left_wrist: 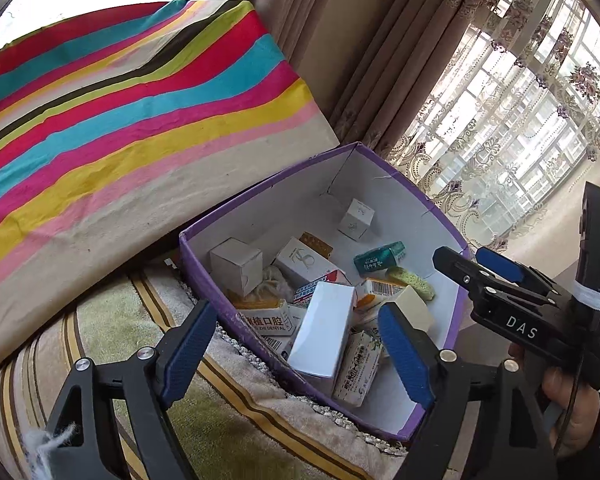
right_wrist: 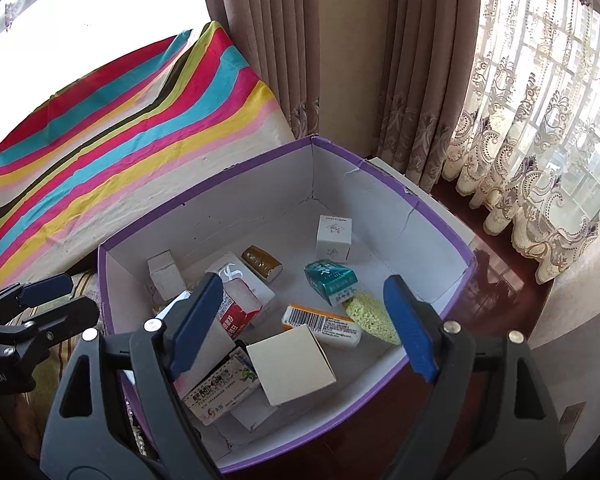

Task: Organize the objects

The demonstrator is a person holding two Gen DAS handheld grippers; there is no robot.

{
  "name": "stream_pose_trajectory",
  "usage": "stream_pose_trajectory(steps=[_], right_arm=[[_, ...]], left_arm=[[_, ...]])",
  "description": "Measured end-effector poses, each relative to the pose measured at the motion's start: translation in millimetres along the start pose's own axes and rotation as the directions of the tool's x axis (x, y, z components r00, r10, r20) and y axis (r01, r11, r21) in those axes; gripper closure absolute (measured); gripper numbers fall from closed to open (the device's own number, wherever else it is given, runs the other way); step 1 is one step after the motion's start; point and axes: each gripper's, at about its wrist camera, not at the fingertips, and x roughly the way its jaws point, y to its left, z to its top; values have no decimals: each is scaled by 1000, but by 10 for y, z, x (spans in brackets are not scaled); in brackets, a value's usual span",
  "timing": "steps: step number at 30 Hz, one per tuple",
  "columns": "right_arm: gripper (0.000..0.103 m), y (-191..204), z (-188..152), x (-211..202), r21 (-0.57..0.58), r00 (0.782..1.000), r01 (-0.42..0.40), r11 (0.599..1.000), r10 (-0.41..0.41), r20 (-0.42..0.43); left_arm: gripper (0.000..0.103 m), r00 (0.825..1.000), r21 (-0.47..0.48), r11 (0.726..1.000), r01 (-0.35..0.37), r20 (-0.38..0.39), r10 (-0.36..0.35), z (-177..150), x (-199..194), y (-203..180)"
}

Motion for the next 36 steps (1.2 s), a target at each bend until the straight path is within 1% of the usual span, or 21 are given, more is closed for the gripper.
stream_pose_trajectory(steps=[2, 4, 8, 11, 13, 16, 20, 22, 25, 28, 30, 33, 36], right_arm=[[18, 9, -28, -26, -8, 1000, 1, 1000, -1, -3], [17, 18, -76, -55, -16, 1000, 1, 1000, -1, -7], [17, 16, -206, -116, -30, 1000, -2, 1000, 1, -24], [17, -8, -295, -149, -35, 999, -3, 999, 2, -38], [17, -30, -341, -180, -31, 999, -2, 1000, 0, -45], [17, -83, -387, -219, -24, 999, 5, 1000, -7, -47], [17, -133, -419, -224, -14, 999, 10, 1000, -10, -53], [17, -144, -434, -217, -11, 998, 8, 1000, -8, -56], [17, -135, -441, -206, -13, 998, 5, 1000, -5, -55], [17, -123, -432, -211, -20, 999, 8, 1000, -8, -49], [17, -125, -417, -228, -18, 999, 10, 1000, -11, -41], [17, -147, -389, -249, -14, 999, 18, 1000, -18, -30], [17, -184, -370, -249, -10, 999, 24, 1000, -24, -28]], left_arm=[[19, 1000, 3, 1000, 3, -20, -3, -93, -43, 9], [17, 999, 9, 1000, -13, -32, 13, -184, -89, 20], [15, 999, 25, 999, -29, -31, 30, -335, -200, 13], [10, 999, 38, 999, -34, -32, 36, -407, -239, -7], [0, 999, 41, 999, -11, -36, 12, -419, -226, -21], [0, 998, 53, 998, -36, -56, 39, -399, -171, -52], [0, 998, 51, 998, -47, -44, 49, -412, -176, -69], [0, 998, 38, 999, -32, -45, 34, -395, -173, -37], [0, 999, -1, 1000, 16, -39, -16, -333, -143, 32], [0, 997, -31, 997, 71, -8, -71, -248, -135, 54], [0, 995, -7, 994, 105, 1, -105, -212, -133, -13], [0, 996, 24, 995, 93, -10, -93, -170, -67, -113], [0, 993, 30, 993, 117, -19, -116, -126, -18, -157]])
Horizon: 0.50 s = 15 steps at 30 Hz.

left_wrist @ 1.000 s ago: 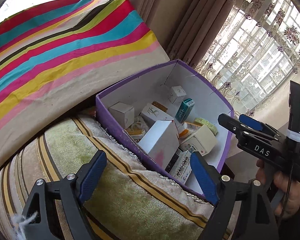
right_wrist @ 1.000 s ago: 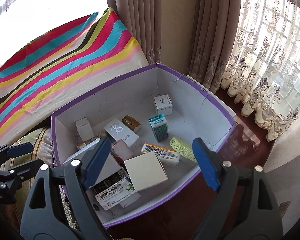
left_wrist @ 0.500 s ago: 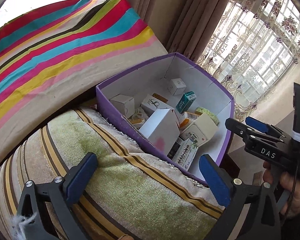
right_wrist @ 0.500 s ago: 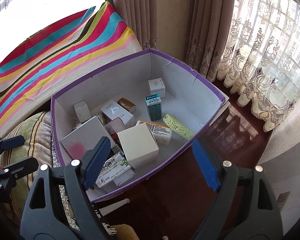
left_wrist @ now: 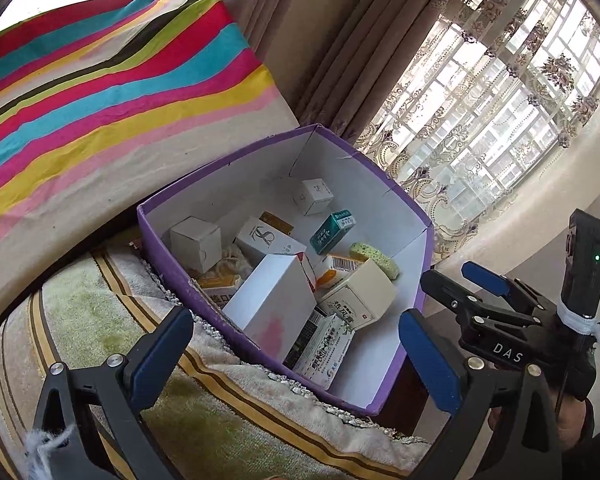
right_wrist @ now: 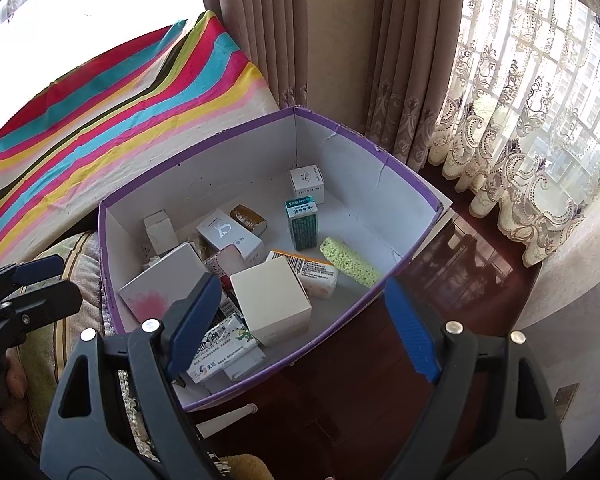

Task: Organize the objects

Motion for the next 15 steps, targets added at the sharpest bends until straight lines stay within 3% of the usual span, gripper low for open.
stream_pose_trajectory(steps=[15], right_arm=[[17, -74, 14, 15, 7, 1000, -1, 1000, 1, -2]], left_arm=[[0, 999, 23, 999, 27, -26, -26, 51, 73, -86]])
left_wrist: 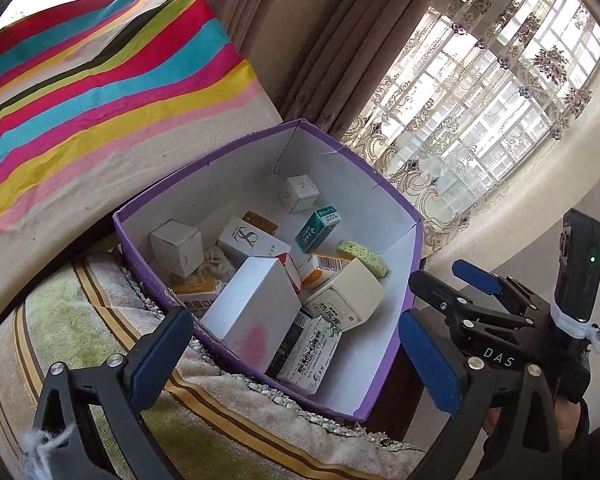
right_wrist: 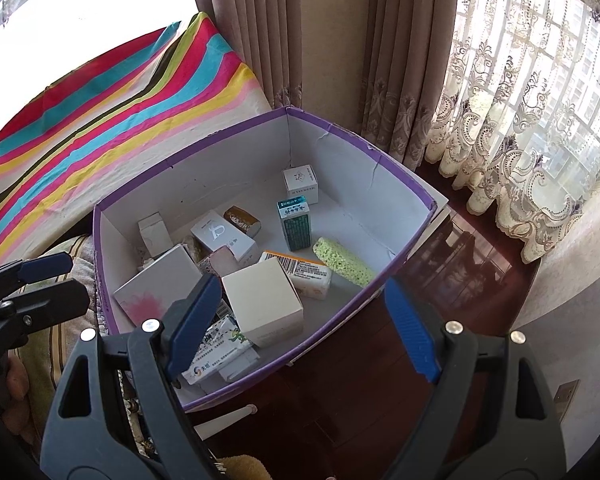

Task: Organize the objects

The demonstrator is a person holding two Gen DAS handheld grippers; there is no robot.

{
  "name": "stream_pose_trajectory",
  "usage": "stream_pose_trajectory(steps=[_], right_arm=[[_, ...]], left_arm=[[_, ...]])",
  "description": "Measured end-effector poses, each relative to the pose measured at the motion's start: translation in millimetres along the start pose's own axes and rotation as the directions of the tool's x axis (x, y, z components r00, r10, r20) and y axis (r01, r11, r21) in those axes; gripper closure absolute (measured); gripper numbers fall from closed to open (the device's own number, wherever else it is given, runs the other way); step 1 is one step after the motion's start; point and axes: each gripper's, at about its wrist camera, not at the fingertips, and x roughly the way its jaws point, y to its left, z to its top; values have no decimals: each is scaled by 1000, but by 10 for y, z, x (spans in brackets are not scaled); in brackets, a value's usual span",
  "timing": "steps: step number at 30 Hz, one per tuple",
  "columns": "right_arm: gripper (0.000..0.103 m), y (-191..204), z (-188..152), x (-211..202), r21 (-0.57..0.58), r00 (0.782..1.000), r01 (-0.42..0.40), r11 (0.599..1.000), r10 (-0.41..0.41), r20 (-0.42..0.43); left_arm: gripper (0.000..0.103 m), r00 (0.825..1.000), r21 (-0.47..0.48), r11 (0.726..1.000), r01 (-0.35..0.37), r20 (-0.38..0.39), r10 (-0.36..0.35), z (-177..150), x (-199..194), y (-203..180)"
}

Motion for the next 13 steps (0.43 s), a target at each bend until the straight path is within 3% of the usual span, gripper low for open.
stream_pose_trajectory(steps=[5, 9, 13], right_arm=[[17, -14, 1, 3, 1, 1000, -1, 1000, 1, 0], [17, -18, -5, 17, 6, 1000, 0, 1000, 0, -3], [17, -25, -10, 22, 8, 1000, -4, 1000, 4, -4]], left_arm=[[0, 1000, 9, 1000, 4, -6, -4, 8, 19, -25], [0, 999, 12, 999, 38, 36, -39, -8, -26, -52], [0, 1000, 55, 998, 25, 3, -25, -4, 38, -150]])
